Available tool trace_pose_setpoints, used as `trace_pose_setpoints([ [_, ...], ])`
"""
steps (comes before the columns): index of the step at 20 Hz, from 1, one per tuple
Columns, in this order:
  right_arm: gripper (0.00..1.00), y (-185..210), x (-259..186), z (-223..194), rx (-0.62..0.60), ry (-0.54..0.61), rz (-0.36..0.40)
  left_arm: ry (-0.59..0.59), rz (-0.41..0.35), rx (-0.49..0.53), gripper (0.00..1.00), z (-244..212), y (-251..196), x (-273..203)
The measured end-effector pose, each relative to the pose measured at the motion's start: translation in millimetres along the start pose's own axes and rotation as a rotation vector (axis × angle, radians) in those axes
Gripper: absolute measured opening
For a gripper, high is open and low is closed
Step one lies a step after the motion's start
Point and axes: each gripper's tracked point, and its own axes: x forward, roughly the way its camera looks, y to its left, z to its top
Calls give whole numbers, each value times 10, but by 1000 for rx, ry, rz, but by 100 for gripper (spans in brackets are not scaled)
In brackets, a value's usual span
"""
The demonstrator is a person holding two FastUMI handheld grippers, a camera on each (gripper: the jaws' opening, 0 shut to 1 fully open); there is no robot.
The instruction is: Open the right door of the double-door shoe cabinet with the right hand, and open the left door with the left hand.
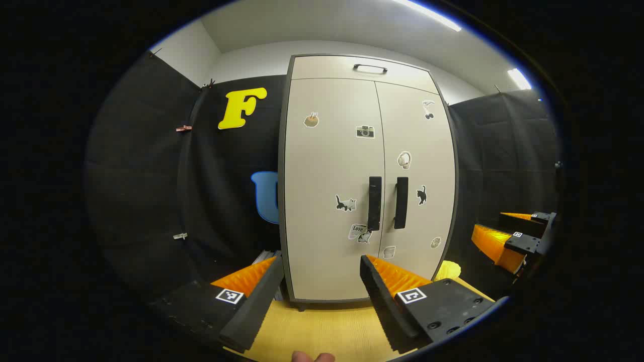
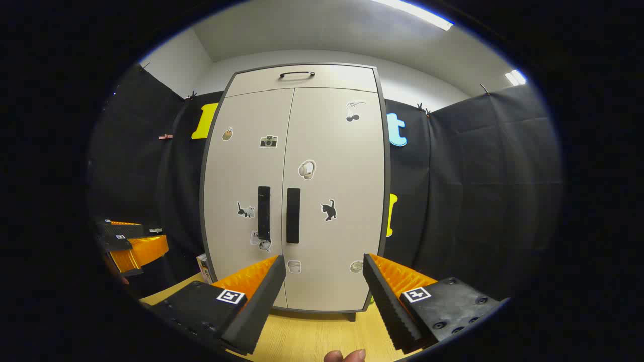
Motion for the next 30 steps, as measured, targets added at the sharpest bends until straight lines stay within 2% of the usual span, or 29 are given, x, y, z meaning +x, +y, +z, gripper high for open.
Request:
trace_pose_setpoints([
  [22, 98, 84, 7, 43, 22, 0, 11, 5, -14, 16, 95, -18, -32, -31],
  [30, 98, 288, 398, 240, 55, -23, 39, 26, -7, 16, 95, -115, 43, 61],
])
